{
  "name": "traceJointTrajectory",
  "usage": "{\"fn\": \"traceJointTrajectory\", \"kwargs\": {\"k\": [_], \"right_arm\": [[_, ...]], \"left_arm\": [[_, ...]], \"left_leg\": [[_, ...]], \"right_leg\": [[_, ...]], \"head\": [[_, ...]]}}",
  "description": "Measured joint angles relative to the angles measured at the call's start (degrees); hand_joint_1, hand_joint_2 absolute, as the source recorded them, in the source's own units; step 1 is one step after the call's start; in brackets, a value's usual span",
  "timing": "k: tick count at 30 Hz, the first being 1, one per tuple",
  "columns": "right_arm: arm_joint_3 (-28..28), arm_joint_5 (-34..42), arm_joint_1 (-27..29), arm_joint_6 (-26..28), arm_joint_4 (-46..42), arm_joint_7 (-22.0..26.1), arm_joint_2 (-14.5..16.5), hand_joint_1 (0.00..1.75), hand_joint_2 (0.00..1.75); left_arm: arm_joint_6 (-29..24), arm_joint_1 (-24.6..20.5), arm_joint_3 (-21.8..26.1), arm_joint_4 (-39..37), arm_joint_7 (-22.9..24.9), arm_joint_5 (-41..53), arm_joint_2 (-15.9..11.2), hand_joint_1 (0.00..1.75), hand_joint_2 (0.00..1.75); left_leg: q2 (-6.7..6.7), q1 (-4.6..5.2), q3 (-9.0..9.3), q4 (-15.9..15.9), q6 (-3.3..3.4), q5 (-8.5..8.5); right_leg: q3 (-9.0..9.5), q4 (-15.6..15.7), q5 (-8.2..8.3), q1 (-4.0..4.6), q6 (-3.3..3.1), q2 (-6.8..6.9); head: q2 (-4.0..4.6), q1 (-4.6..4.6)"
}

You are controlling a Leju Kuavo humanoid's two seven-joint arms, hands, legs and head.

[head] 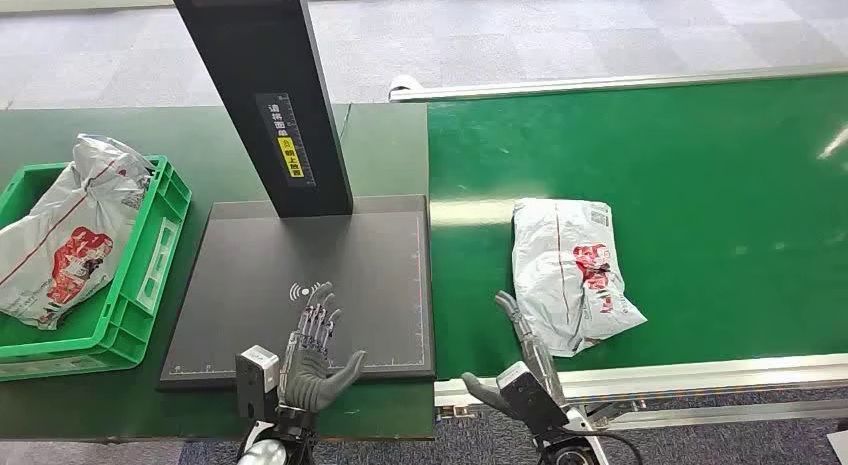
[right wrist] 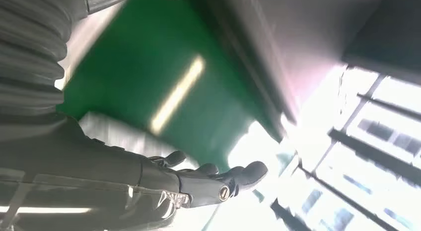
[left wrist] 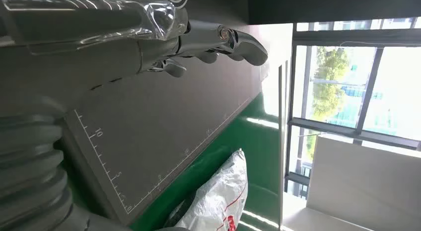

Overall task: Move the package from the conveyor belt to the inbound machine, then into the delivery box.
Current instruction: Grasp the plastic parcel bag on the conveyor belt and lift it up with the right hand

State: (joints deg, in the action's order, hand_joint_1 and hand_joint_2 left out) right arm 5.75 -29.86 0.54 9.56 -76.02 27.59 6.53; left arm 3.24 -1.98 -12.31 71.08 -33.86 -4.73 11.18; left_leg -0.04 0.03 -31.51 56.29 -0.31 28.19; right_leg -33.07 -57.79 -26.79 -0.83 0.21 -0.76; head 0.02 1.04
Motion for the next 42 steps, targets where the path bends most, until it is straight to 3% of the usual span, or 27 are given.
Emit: {"fn": "traceJointTrajectory", "kwargs": {"k": [2,5,7,11,20,29,30,33,34,38,42], "right_arm": [[-0.26,-7.81,0.18,3.73,-1.98,-3.26,-0.39,0.00,1.75],[-1.62,-27.81,0.39,11.23,-5.93,-13.50,-1.60,0.00,1.75],[-2.89,-32.47,0.09,11.88,-6.35,-17.14,-2.34,0.00,1.75],[-4.39,-31.23,-4.09,9.88,-0.94,-16.29,-3.63,0.00,1.75],[-5.42,-26.58,-19.57,6.16,27.52,-9.53,-3.87,0.00,1.75],[-5.42,-26.22,-25.46,6.68,43.81,-8.61,-2.22,0.00,1.75],[-5.42,-26.26,-26.01,6.51,44.85,-8.83,-2.10,0.33,1.75],[-5.42,-26.25,-27.89,5.20,48.03,-10.09,-1.63,1.64,1.75],[-5.40,-26.24,-28.50,4.63,49.07,-10.51,-1.45,1.75,1.75],[-5.28,-26.04,-30.02,4.11,51.95,-10.57,-1.01,1.75,1.75],[-5.17,-23.16,-30.44,6.39,52.68,-6.95,-0.87,1.75,1.75]], "left_arm": [[0.01,0.08,0.07,0.15,0.08,0.21,0.01,0.00,1.75],[0.10,0.28,0.22,0.35,0.58,0.85,0.15,0.00,1.75],[0.33,0.35,0.29,0.35,0.93,1.15,0.39,0.00,1.75],[1.24,0.04,0.09,0.30,1.29,1.24,0.76,0.00,1.75],[2.58,-2.55,-1.71,-1.66,1.99,0.47,1.14,0.00,1.75],[2.58,-4.01,-2.85,-3.87,1.90,-0.08,1.32,0.00,1.75],[2.58,-4.09,-2.93,-4.04,1.86,-0.14,1.31,0.00,1.75],[2.55,-4.56,-3.40,-4.88,1.36,-0.71,1.28,0.00,1.75],[2.52,-4.78,-3.56,-5.25,1.13,-0.96,1.27,0.00,1.75],[2.31,-5.76,-4.31,-6.68,0.45,-1.71,1.18,0.00,1.75],[0.78,-6.27,-5.06,-7.35,-0.61,-2.86,0.73,0.00,1.75]], "left_leg": [[0.00,0.00,0.00,0.00,0.00,0.00],[0.00,0.00,0.01,0.00,0.00,0.00],[0.00,0.00,0.00,0.00,0.00,0.00],[0.07,0.00,0.04,0.00,0.01,-0.01],[0.04,-0.01,0.12,0.01,0.01,-0.06],[0.03,0.00,0.10,0.01,0.02,-0.04],[0.04,0.00,0.12,0.01,0.02,-0.04],[0.05,0.00,0.27,0.01,0.02,-0.04],[0.05,0.00,0.33,0.01,0.02,-0.04],[0.04,-0.01,0.52,0.00,0.02,-0.04],[0.04,-0.01,0.56,0.00,0.02,-0.05]], "right_leg": [[0.00,0.00,0.00,0.00,0.00,0.00],[0.01,0.00,0.00,0.00,0.00,0.00],[0.03,0.00,0.00,0.00,0.00,0.00],[0.05,0.00,0.04,0.00,0.02,-0.06],[0.13,-0.01,0.08,0.01,0.06,-0.03],[0.12,0.00,0.07,0.00,0.06,-0.03],[0.13,0.00,0.07,0.00,0.06,-0.04],[0.23,0.00,0.07,0.00,0.05,-0.05],[0.29,0.00,0.07,0.00,0.05,-0.06],[0.50,0.01,0.07,0.01,0.05,-0.04],[0.55,0.00,0.07,0.01,0.06,-0.04]], "head": [[0.00,0.00],[0.00,0.00],[0.00,-0.01],[0.00,0.01],[0.00,0.00],[0.00,0.00],[0.00,-0.01],[0.00,0.00],[0.00,0.01],[0.00,0.00],[0.00,-0.01]]}}
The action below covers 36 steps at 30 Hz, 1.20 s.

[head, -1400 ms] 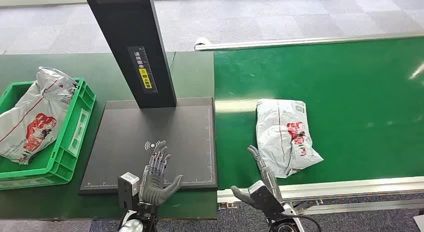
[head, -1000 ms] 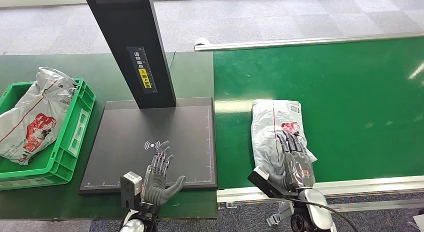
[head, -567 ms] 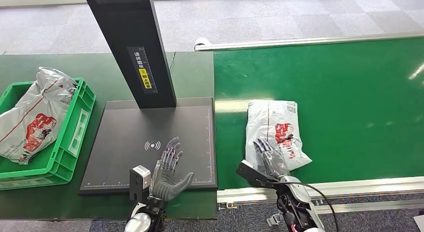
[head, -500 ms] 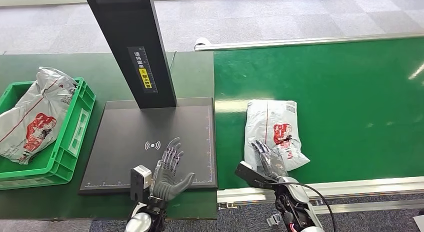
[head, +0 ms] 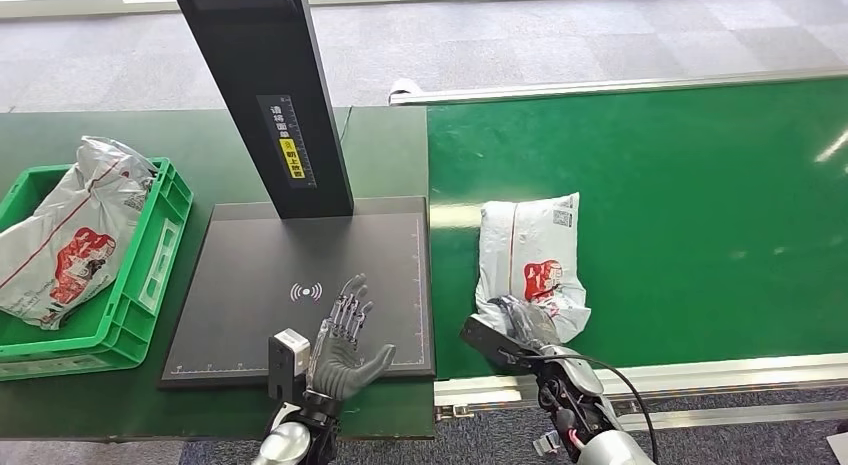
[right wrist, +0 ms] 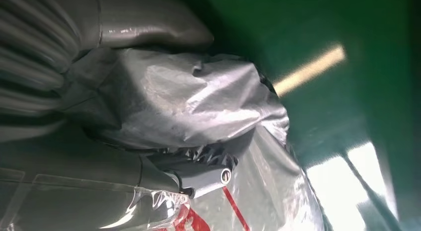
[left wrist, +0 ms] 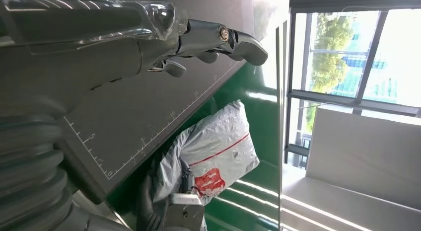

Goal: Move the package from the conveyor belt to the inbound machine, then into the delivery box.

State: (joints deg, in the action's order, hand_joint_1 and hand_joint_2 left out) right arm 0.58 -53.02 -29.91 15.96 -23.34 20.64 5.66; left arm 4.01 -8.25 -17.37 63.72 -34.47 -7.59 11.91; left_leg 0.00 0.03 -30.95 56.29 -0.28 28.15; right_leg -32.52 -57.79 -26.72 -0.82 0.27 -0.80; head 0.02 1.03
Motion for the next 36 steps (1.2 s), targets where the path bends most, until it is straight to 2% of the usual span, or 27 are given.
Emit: {"fn": "traceJointTrajectory", "kwargs": {"k": [2,5,9,12,15,19,21,24,27,31,36], "right_arm": [[-0.16,3.42,0.36,-0.32,-0.72,2.86,0.05,1.75,1.75],[-0.51,10.64,1.93,-4.22,-4.83,6.38,0.07,1.75,1.75],[-0.55,13.36,3.43,-6.30,-8.94,6.90,0.07,1.75,1.75],[-0.50,17.50,5.20,-7.07,-12.56,9.68,0.03,1.75,1.75],[0.55,23.86,10.18,-7.60,-23.73,11.28,-0.60,1.75,1.75],[3.33,26.16,17.05,-7.45,-43.44,7.18,-2.39,1.75,1.75],[4.80,26.30,18.56,-7.64,-51.06,5.88,-3.12,1.75,1.75],[7.04,26.13,18.98,-8.63,-57.91,5.63,-3.82,1.75,1.75],[10.42,25.30,18.40,-10.62,-60.33,5.69,-4.16,1.75,1.75],[18.04,25.15,16.03,-14.03,-58.88,4.72,-3.37,1.75,1.75],[28.18,29.34,11.82,-18.93,-46.04,4.19,1.30,1.75,1.75]], "left_arm": [[-1.46,0.08,-0.07,0.64,-0.52,-0.13,-0.44,0.00,1.75],[-3.11,0.39,0.03,3.42,-0.58,0.21,-1.47,0.00,1.75],[-3.44,0.60,0.14,5.97,-0.36,0.43,-2.39,0.00,1.75],[-4.46,1.06,0.25,7.68,-1.18,1.72,-2.94,0.00,1.75],[-6.08,2.30,1.17,11.76,-2.19,4.81,-3.83,0.00,1.75],[-6.86,3.01,3.95,17.43,-2.45,8.42,-5.10,0.00,1.75],[-7.24,2.39,5.56,18.71,-2.67,9.32,-5.54,0.00,1.75],[-7.70,1.21,7.60,19.33,-3.44,9.81,-5.97,0.00,1.75],[-8.15,-0.48,9.51,19.27,-4.13,9.95,-6.20,0.00,1.75],[-8.17,-3.93,12.44,17.42,-4.11,9.62,-6.52,0.00,1.75],[-8.01,-7.43,14.87,12.70,-3.96,8.84,-7.10,0.00,1.75]], "left_leg": [[-0.01,0.00,-0.03,0.00,0.00,0.00],[-0.02,0.00,-0.13,0.00,0.00,0.00],[-0.03,0.00,-0.27,0.00,0.00,0.00],[-0.03,0.00,-0.32,0.00,0.00,0.00],[-0.11,0.00,-0.42,0.00,0.00,0.00],[-0.17,0.00,-0.61,0.00,0.00,0.00],[-0.12,0.00,-0.61,0.00,0.00,0.00],[-0.09,-0.01,-0.56,0.00,-0.01,-0.01],[-0.09,-0.01,-0.55,0.00,-0.02,-0.04],[-0.06,-0.05,-0.54,-0.01,-0.04,-0.07],[-0.04,-0.15,-0.52,-0.01,-0.09,-0.09]], "right_leg": [[-0.03,0.00,0.00,0.00,0.00,0.00],[-0.13,0.00,-0.01,0.00,0.00,0.00],[-0.27,-0.01,-0.01,0.01,0.00,0.00],[-0.30,-0.01,-0.01,0.01,0.00,0.01],[-0.37,-0.01,-0.02,0.00,0.00,0.05],[-0.55,-0.01,-0.02,0.00,0.00,0.07],[-0.58,-0.01,-0.02,0.00,0.00,0.06],[-0.53,-0.01,-0.01,0.01,0.00,0.05],[-0.50,-0.03,0.00,0.02,-0.01,0.05],[-0.49,-0.04,0.01,0.06,-0.02,0.04],[-0.49,-0.05,0.00,0.17,-0.04,0.02]], "head": [[0.00,0.00],[0.00,0.01],[0.00,0.00],[0.00,0.00],[0.00,0.00],[0.00,0.01],[0.00,0.01],[0.00,0.01],[0.00,0.00],[0.00,-0.01],[0.00,-0.01]]}}
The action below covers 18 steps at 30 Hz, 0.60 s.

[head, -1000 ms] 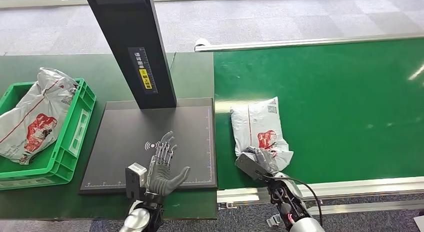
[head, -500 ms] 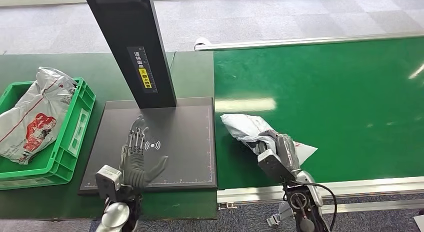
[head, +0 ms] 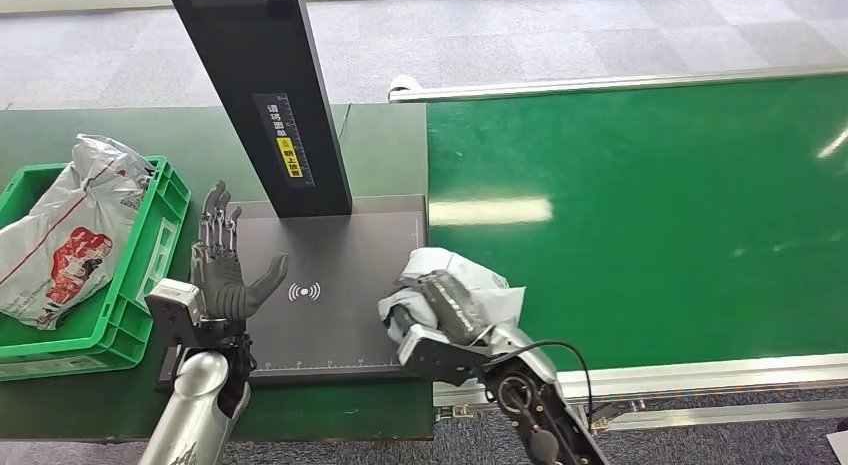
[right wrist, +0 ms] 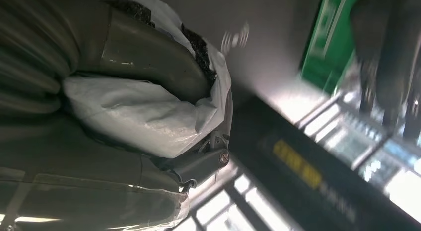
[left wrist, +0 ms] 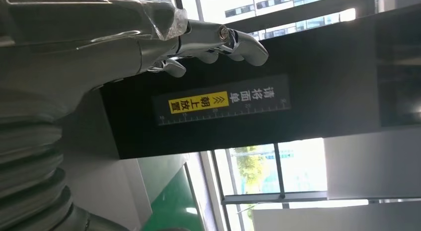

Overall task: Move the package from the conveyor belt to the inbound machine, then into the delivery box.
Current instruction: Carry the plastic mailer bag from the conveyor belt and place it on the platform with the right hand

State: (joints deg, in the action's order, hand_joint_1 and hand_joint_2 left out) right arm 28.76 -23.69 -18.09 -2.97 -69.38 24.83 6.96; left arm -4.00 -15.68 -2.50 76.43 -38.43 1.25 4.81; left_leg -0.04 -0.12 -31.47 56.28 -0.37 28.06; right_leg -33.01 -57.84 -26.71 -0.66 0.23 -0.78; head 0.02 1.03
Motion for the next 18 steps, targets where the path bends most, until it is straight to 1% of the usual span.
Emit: {"fn": "traceJointTrajectory", "kwargs": {"k": [4,8,12,18], "right_arm": [[4.93,4.37,-2.21,-1.41,11.97,2.35,3.54,1.75,1.75],[7.79,5.98,-4.37,-1.90,19.44,2.93,5.72,1.75,1.75],[9.37,6.42,-6.13,-2.65,24.05,2.92,7.30,1.75,1.75],[10.36,6.80,-7.70,-3.33,27.45,2.75,8.73,1.75,1.75]], "left_arm": [[-0.25,-0.33,1.12,-1.59,-0.02,-0.67,-0.76,0.00,1.75],[-0.52,-0.34,1.73,-1.92,-0.01,-0.97,-1.36,0.00,1.75],[-0.84,-0.33,2.28,-1.94,0.08,-1.14,-1.86,0.00,1.75],[-1.26,-0.31,2.73,-1.94,0.28,-1.16,-2.42,0.00,1.75]], "left_leg": [[0.22,-0.04,0.06,0.00,-0.06,0.05],[0.41,-0.05,0.29,-0.02,-0.11,0.10],[0.47,-0.08,0.61,-0.03,-0.15,0.13],[0.46,-0.13,0.78,-0.04,-0.19,0.10]], "right_leg": [[-0.01,0.00,0.00,0.05,-0.01,-0.21],[0.12,0.01,0.00,0.06,-0.04,-0.40],[0.39,0.02,0.01,0.09,-0.09,-0.47],[0.55,0.01,0.04,0.15,-0.14,-0.48]], "head": [[0.00,0.00],[0.00,-0.01],[0.00,0.00],[0.00,0.00]]}}
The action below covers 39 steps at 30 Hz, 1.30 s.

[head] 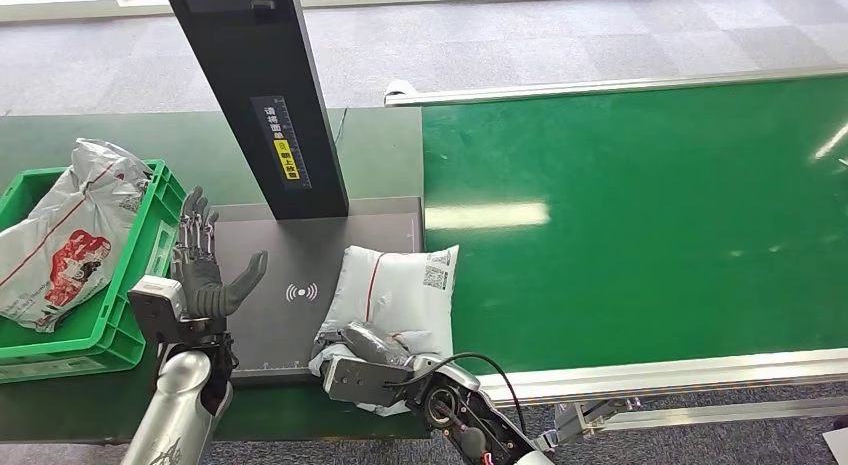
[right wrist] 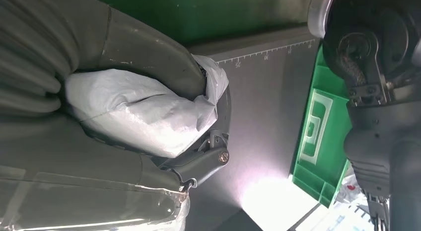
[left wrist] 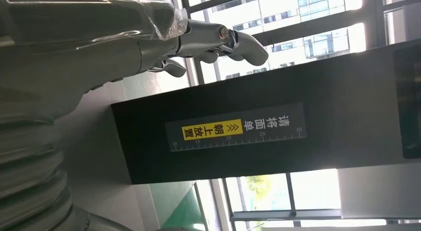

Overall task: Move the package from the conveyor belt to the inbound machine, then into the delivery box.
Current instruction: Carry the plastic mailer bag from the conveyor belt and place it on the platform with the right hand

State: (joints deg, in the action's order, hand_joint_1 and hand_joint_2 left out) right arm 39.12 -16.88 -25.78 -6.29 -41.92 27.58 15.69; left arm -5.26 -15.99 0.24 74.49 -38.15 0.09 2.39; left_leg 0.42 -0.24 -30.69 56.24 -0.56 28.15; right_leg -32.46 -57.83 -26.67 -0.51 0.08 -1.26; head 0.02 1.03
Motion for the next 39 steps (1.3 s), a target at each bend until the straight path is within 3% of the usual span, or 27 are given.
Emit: {"fn": "traceJointTrajectory", "kwargs": {"k": [27,31,34,37,39], "right_arm": [[0.94,0.40,-1.07,0.49,2.98,0.17,1.18,1.75,1.75],[1.03,0.38,-1.17,1.45,3.62,0.87,1.28,0.00,1.75],[1.09,-1.21,-1.21,5.53,3.93,0.81,1.20,0.00,1.75],[0.80,-5.52,-1.49,16.72,4.05,-1.53,0.19,0.00,1.75],[-0.72,-6.29,-1.90,21.05,4.06,-2.19,-1.32,0.00,1.75]], "left_arm": [[-0.12,0.01,0.03,-0.01,0.01,-0.09,-0.43,0.00,1.75],[-0.07,-0.03,0.03,-0.33,0.01,-0.09,-0.40,0.00,1.75],[-0.14,-0.01,0.03,-0.46,0.03,-0.15,-0.42,0.00,1.75],[-0.12,0.29,0.03,-0.46,0.02,-0.24,-0.43,0.00,1.75],[0.20,0.83,0.02,-0.46,0.00,-0.13,-0.42,0.00,1.75]], "left_leg": [[-0.02,0.01,0.02,0.00,0.00,0.00],[-0.02,0.01,0.03,0.00,0.00,0.00],[-0.05,0.01,0.01,0.01,0.00,-0.01],[-0.15,0.03,-0.03,0.01,0.03,-0.04],[-0.24,0.07,-0.03,0.02,0.06,-0.05]], "right_leg": [[0.04,0.00,0.00,-0.01,0.00,0.01],[0.04,0.00,0.00,-0.01,0.01,0.01],[0.03,0.00,0.01,-0.01,0.01,0.03],[0.02,0.00,0.00,-0.03,0.01,0.14],[0.07,0.01,0.00,-0.06,0.02,0.24]], "head": [[0.00,0.00],[0.00,0.00],[0.00,0.00],[0.00,0.01],[0.00,0.00]]}}
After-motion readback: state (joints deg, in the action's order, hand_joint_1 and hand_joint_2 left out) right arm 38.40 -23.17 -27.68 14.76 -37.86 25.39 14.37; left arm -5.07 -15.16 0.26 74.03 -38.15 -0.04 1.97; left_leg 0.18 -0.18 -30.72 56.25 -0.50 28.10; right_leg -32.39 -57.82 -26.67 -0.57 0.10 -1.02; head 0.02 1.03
